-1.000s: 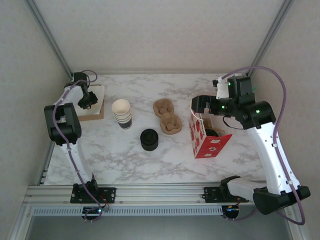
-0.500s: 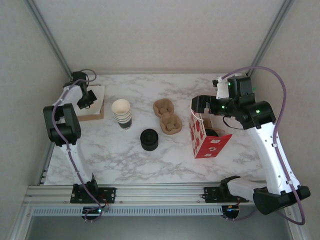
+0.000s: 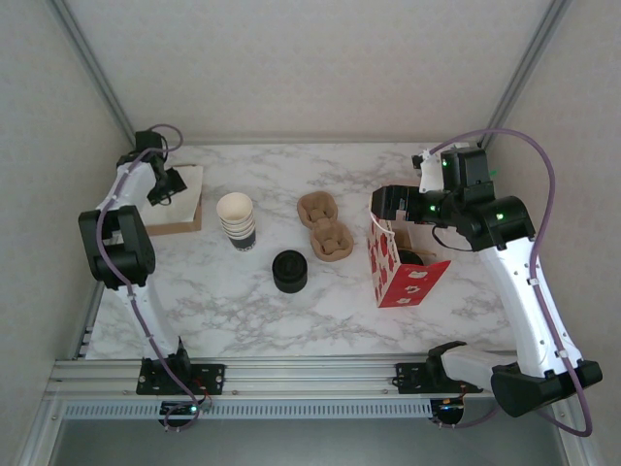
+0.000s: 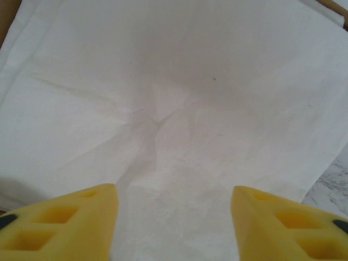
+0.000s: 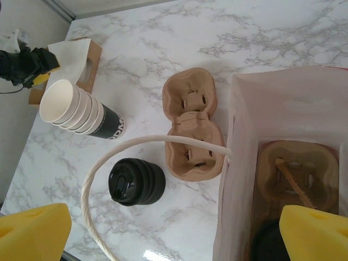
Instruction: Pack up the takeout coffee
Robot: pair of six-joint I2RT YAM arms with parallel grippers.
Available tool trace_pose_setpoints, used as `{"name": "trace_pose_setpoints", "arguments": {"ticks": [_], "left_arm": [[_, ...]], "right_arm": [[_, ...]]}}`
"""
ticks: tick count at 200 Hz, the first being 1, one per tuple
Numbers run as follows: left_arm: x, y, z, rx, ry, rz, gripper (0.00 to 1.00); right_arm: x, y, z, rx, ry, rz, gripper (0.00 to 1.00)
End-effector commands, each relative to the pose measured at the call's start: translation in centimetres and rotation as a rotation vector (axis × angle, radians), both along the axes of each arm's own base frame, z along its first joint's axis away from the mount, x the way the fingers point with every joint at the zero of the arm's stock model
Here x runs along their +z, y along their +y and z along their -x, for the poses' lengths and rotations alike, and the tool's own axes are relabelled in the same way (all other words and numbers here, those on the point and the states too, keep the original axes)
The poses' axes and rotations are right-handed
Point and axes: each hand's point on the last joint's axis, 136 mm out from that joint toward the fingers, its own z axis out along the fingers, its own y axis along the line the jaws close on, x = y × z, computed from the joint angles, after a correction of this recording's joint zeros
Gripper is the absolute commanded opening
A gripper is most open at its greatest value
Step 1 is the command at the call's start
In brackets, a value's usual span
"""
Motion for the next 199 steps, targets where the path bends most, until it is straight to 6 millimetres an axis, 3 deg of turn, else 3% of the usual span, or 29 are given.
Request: {"name": "trace_pose_setpoints", "arguments": {"ticks": [1,31,67,80,123,199], "left_arm": [[-3.1,0.4,0.6,0.008,0.078,0.012,0.6],[-6.3,0.0,0.8,0.002,0.129,0.041,0.65],[-7.3,-0.1,0.5,0.002,0.13,0.052,0.35],[-6.6,0.1,0.5,0.01,0.12,0.037,0.23],[-2.7,1.1,0.3,0.028,0.062,-0.008,0.11],[0.9,1.7,0.3,0.038,0.011,-0.036,0.09]], "right_arm": [[0.0,0.3,0.4,0.013,-0.001,-0.008,0.99],[0.0,0.2,0.4,0.013,-0.003,-0.006,0.99],[0.0,0.2,0.5,0.013,-0.001,-0.007,0.99],[0.0,0.2,0.5,0.012,-0.002,-0.004,0.99],[0.0,0.2,0.5,0.01,-0.001,-0.005,0.99],[0.3,0.2,0.7,0.014,-0.007,-0.01,0.99]]}}
